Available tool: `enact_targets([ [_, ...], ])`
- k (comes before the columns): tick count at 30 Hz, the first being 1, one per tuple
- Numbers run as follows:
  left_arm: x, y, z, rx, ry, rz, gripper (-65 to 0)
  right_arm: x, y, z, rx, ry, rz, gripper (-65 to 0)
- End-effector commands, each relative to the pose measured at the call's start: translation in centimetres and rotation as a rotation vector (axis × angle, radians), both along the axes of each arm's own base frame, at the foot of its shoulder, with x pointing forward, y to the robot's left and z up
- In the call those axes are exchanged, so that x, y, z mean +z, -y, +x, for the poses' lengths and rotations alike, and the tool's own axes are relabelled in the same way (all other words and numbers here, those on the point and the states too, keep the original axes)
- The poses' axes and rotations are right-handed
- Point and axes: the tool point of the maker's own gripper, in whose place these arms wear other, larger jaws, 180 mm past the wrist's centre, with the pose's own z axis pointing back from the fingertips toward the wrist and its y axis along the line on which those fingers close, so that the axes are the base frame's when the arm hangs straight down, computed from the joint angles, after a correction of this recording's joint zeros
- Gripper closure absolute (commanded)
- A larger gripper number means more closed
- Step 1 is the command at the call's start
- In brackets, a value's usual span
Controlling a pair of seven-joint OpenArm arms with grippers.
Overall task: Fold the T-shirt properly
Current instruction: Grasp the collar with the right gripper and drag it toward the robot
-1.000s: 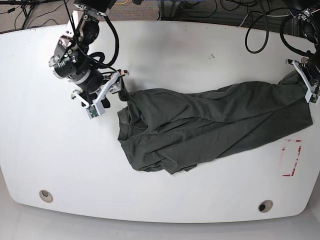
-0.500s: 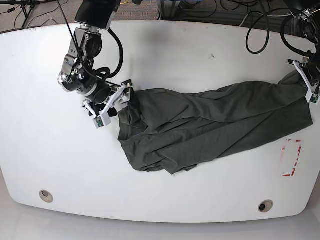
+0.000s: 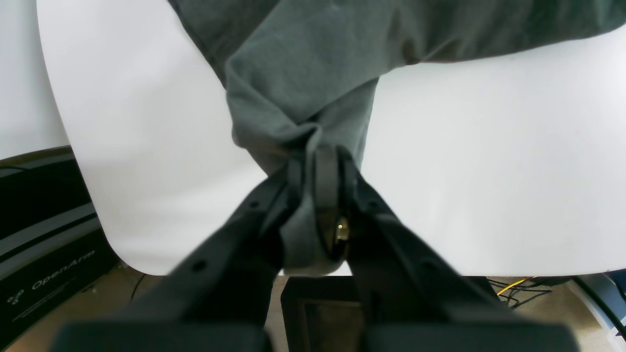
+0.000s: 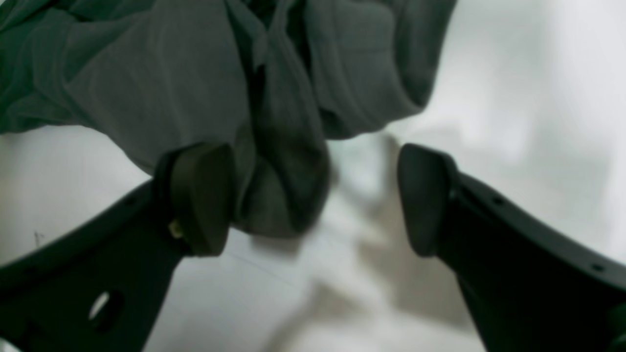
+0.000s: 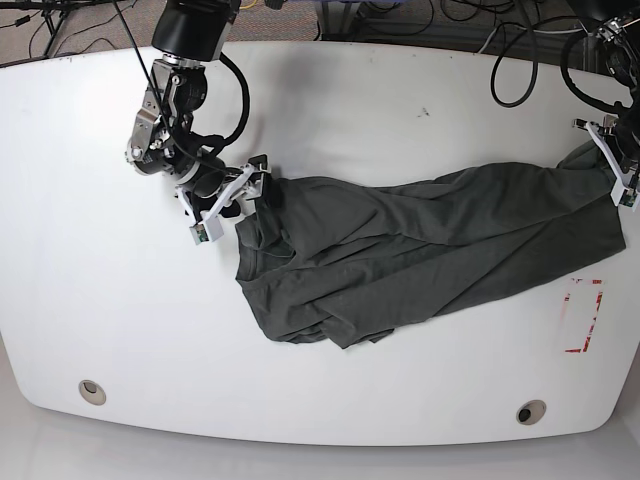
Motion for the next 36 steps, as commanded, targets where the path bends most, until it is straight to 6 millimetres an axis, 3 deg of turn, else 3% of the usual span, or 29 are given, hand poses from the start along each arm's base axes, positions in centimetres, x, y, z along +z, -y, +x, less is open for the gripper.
enact_targets([
  [1, 1.1, -0.4, 0.7, -0.013, 0.032, 0.023, -0.3, 2.1, -0.8, 1.6, -0.021, 0.089, 0.053, -49.6],
  [9, 1.4, 0.0, 1.4, -0.028, 0.083, 0.011, -0.3, 1.4, -1.2, 3.2, -0.054, 0.099, 0.115, -49.5],
  [17, 1.0, -0.1, 0.9, -0.030, 0.074, 0.010, -0.3, -0.2, -0.8, 3.4, -0.071, 0.065, 0.140, -47.7],
  [22, 1.0, -0.1, 0.9, -0.030, 0.074, 0.010, -0.3, -0.2, -0.9, 3.4, -0.071, 0.063, 0.144, -29.8],
  [28, 1.0, 0.0, 0.9, -0.032, 0.073, 0.010, -0.3, 0.1, -0.8, 3.4, -0.070, 0.073, 0.137, 0.0],
  [36, 0.7, 0.5, 1.0, -0.051, 0.061, 0.005, -0.4, 2.4, 0.2, 1.8, -0.051, 0.128, 0.058, 0.0],
])
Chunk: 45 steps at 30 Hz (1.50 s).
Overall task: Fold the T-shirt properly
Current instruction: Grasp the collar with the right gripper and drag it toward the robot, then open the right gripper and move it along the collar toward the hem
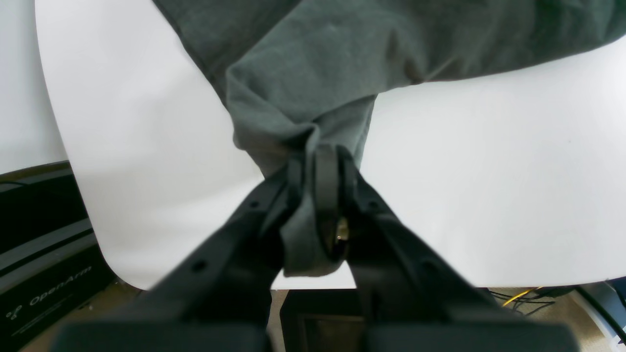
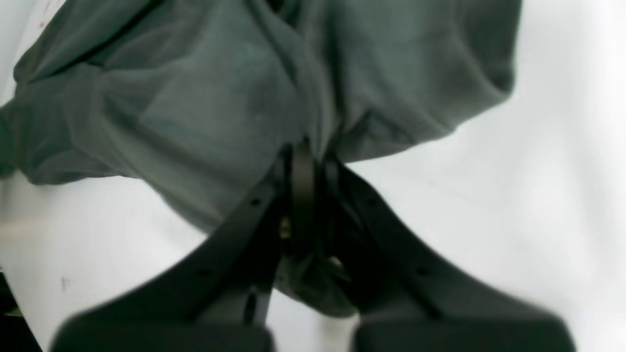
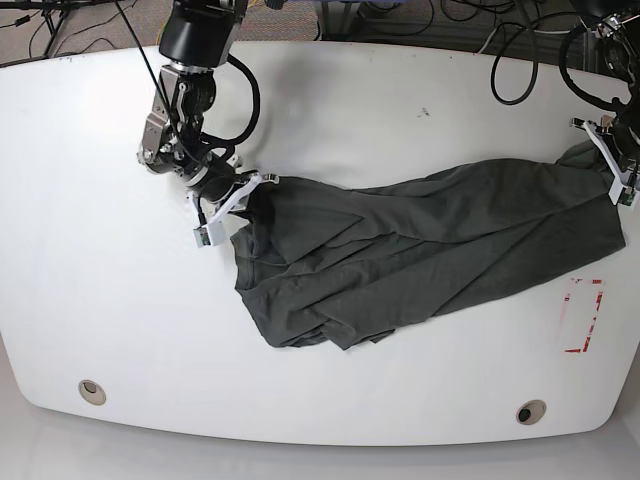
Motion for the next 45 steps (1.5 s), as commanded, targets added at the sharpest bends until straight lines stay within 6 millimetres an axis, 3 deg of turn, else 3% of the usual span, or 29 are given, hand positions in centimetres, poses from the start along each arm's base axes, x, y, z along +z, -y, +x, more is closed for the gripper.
enact_targets([
  [1, 0.7, 0.2, 0.7, -0.034, 0.018, 0.020, -0.4, 2.8, 0.6, 0.5, 0.001, 0.086, -0.028, 0.0],
  [12, -1.0, 2.3, -0.4, -0.151, -0.027, 0.010, -0.4, 5.6, 1.7, -5.2, 0.026, 0.124, -0.168, 0.0],
  [19, -2.3, 2.9, -2.4, -0.172, -0.042, -0.020, -0.4, 4.4, 2.2, -9.2, 0.035, 0.056, -0.199, 0.0],
  [23, -2.7, 2.7, -3.6, -0.183, -0.064, -0.019, -0.4, 3.2, 4.0, -11.0, -0.005, 0.000, -0.222, 0.0],
  [33, -2.1, 1.8, -3.3, -0.192, -0.058, 0.009, -0.4, 2.3, 9.7, -12.9, -0.107, -0.063, -0.306, 0.0],
  [45, -1.9, 1.9, -3.2, -0.206, -0.062, 0.016, -0.4, 1.7, 11.6, -14.9, -0.093, -0.113, -0.363, -1.7],
])
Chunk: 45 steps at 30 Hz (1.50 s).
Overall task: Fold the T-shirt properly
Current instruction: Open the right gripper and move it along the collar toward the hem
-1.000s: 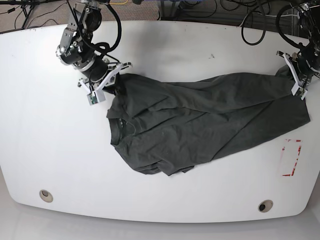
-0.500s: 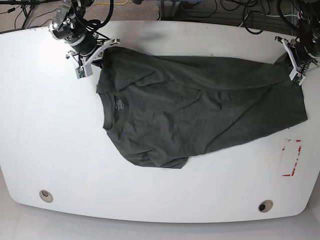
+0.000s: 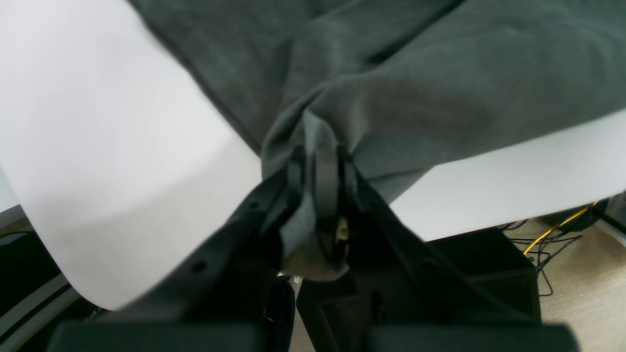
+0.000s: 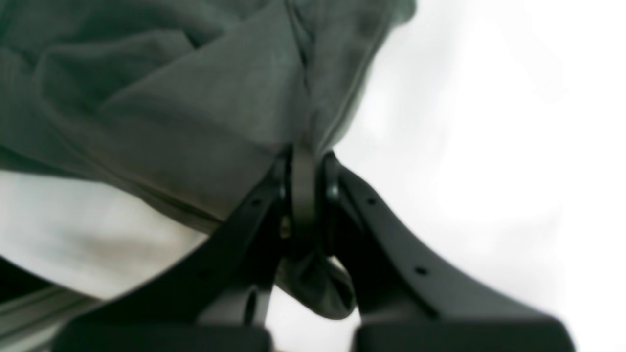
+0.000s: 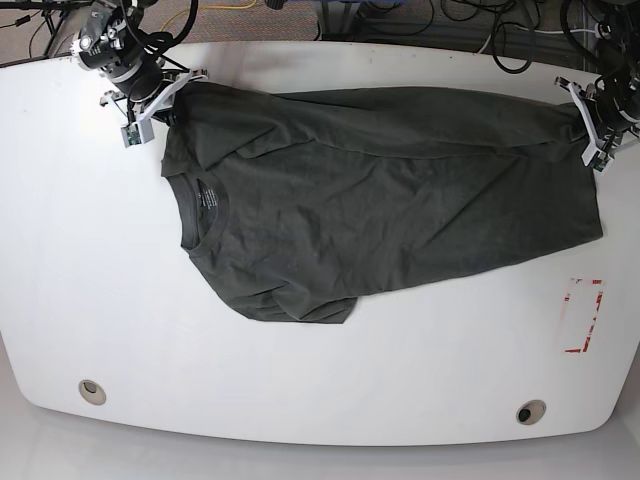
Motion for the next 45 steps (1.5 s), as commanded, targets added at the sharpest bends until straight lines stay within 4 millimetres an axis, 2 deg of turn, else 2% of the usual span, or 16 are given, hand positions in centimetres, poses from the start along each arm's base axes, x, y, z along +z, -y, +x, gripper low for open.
enact_targets([
  [1, 1.0, -0.4, 0.6, -0.015, 0.026, 0.021, -0.4, 0.7, 0.3, 0.1, 0.008, 0.026, -0.008, -2.9],
  [4, 0.9, -0.5, 0.4, -0.013, 0.020, 0.023, -0.4, 0.7, 0.2, 0.0, 0.007, 0.025, -0.005, -10.8],
  [8, 0.8, -0.6, 0.1, -0.011, 0.010, 0.027, -0.6, 0.8, 0.1, 0.1, 0.006, 0.028, -0.003, -29.6],
  [10, 0.6, -0.7, -0.4, -0.009, -0.004, 0.028, -0.8, 0.8, 0.1, 0.2, 0.006, 0.031, -0.004, -36.5],
  [12, 0.5, -0.6, -0.8, -0.010, -0.012, 0.026, -3.8, 1.0, 0.0, 0.4, 0.007, 0.040, -0.004, -43.1],
  [15, 0.2, -0.9, -1.3, -0.003, -0.039, 0.033, -12.6, 1.7, 0.0, 1.1, 0.012, 0.066, -0.013, -48.8],
  [21, -0.5, -1.4, -3.0, 0.018, -0.121, 0.058, -32.1, 3.0, 0.0, 3.0, 0.015, 0.124, -0.019, -49.6],
  [24, -1.0, -1.1, -3.8, 0.021, -0.145, 0.047, -37.2, 3.6, -0.1, 4.1, 0.017, 0.153, -0.018, -49.6],
  [30, -1.2, 0.7, -3.9, 0.026, -0.124, -0.042, -37.4, 4.6, -0.2, 6.0, 0.023, 0.194, -0.019, -49.6],
  [35, 0.8, 0.3, -2.7, 0.086, -0.023, -0.137, -37.4, 5.5, -0.1, 8.4, 0.022, 0.223, -0.022, -49.6],
  [37, 1.9, 0.3, -1.8, 0.102, 0.032, -0.174, -37.4, 5.9, 0.0, 9.6, 0.019, 0.242, -0.016, -49.6],
  [41, 4.3, 0.2, 1.5, 0.110, 0.158, -0.221, -37.4, 6.0, 0.3, 12.1, 0.004, 0.266, 0.015, -49.6],
  [45, 6.3, -1.4, 3.6, 0.139, 0.234, -0.183, -37.4, 6.1, 1.0, 14.7, -0.006, 0.279, 0.042, -49.6],
])
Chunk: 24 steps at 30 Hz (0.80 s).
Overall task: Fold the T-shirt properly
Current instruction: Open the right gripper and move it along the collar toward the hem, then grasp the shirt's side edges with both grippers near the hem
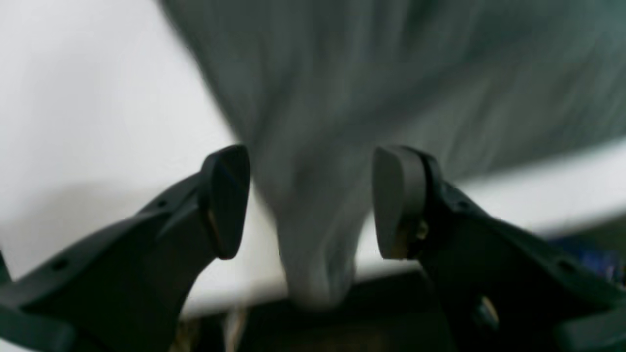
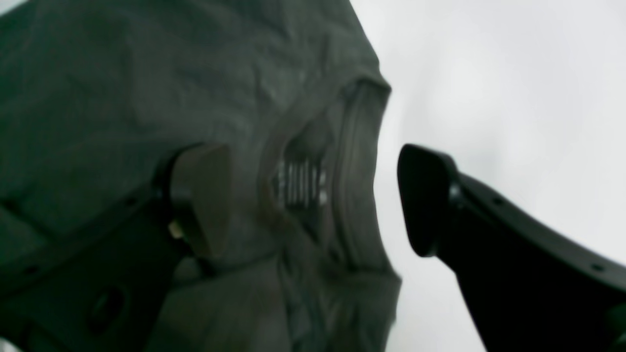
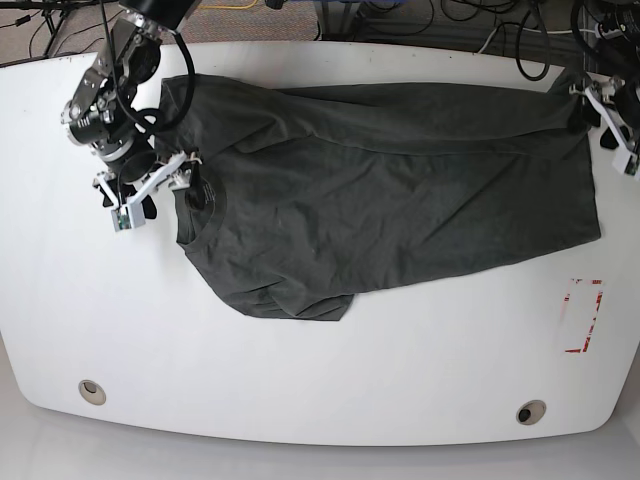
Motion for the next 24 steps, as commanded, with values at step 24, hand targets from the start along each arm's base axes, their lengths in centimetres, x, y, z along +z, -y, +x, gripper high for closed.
enact_targets([
  [24, 0.9, -13.8, 10.5, 0.443, 0.049, 0.143, -37.4, -3.3, 3.5, 12.1, -0.105, -0.027, 0.331, -49.6],
])
